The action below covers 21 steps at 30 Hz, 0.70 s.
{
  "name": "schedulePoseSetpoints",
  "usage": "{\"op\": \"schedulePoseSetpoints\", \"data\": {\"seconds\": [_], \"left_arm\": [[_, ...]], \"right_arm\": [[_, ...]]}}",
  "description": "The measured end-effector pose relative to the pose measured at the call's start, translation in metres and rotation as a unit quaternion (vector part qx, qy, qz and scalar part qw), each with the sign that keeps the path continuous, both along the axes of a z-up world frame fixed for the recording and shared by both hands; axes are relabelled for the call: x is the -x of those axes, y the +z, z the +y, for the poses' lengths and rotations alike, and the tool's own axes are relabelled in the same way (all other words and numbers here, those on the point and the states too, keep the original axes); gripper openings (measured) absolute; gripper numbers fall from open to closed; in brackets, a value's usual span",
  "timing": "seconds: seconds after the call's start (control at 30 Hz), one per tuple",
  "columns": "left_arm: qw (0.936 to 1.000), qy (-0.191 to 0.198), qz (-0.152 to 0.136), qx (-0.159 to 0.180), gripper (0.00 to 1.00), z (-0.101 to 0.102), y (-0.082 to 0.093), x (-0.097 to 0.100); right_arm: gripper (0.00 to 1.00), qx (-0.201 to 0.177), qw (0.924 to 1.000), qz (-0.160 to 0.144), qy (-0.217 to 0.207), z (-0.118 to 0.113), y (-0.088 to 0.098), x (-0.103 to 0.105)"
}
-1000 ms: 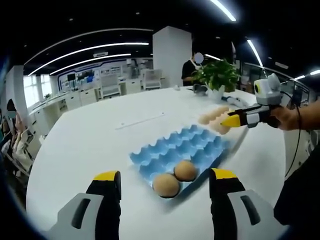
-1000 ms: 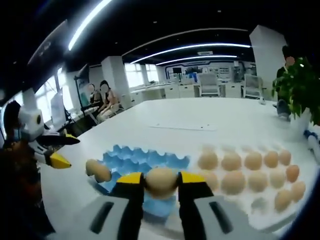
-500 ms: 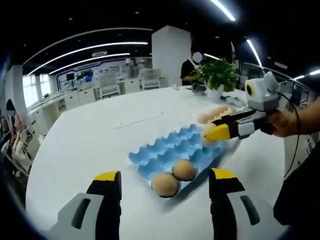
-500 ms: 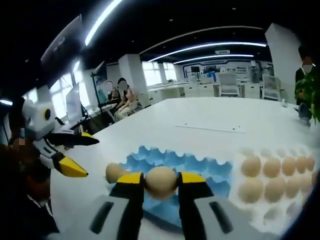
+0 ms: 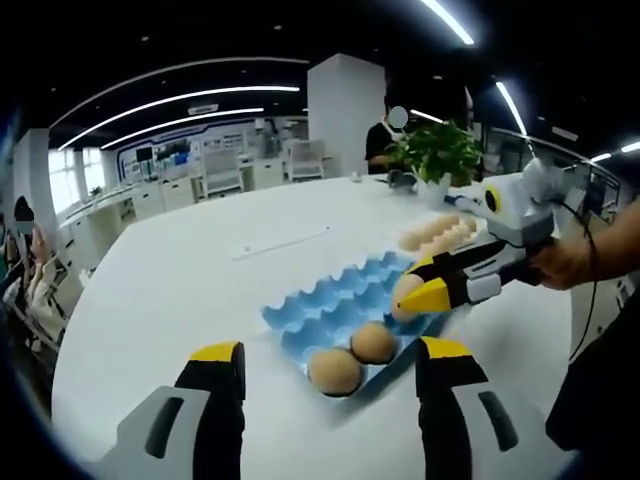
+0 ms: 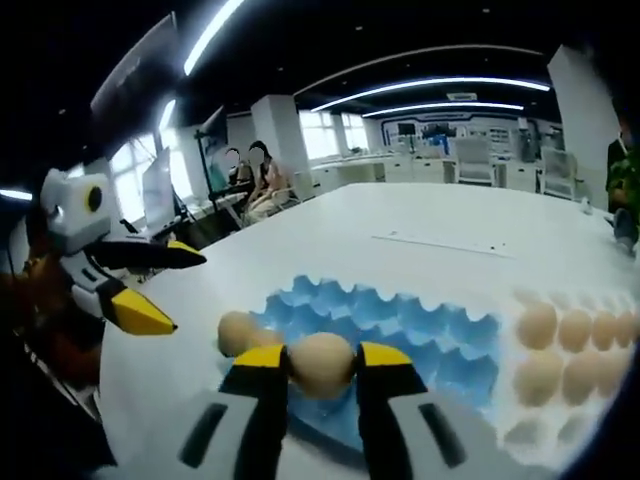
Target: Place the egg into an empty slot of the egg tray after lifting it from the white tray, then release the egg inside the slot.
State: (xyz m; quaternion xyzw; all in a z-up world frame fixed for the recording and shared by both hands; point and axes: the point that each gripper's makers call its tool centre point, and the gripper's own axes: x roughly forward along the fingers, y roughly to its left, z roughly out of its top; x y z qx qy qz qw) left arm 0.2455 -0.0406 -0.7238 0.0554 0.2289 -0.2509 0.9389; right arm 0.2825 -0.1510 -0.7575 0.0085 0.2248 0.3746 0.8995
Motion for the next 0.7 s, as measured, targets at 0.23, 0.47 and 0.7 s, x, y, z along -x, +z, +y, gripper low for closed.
{"op": "schedulePoseSetpoints", "data": {"seconds": [0.23, 0.47, 0.7], "left_arm": [[0.9999, 0.011, -0.004, 0.001, 0.76, 0.004, 0.001, -0.004], [0.9999, 0.009, 0.001, 0.010, 0.74, 0.004, -0.001, -0.005], [0.9997, 0.009, 0.005, 0.024, 0.73, 0.001, 0.000, -0.004]], "right_arm": [[0.26, 0.009, 0.9999, 0.002, 0.007, 0.003, -0.005, 0.000], [0.26, 0.018, 0.9998, 0.005, 0.012, 0.004, -0.010, 0.003], [0.26, 0.027, 0.9992, -0.007, 0.027, 0.006, -0.014, 0.004]]}}
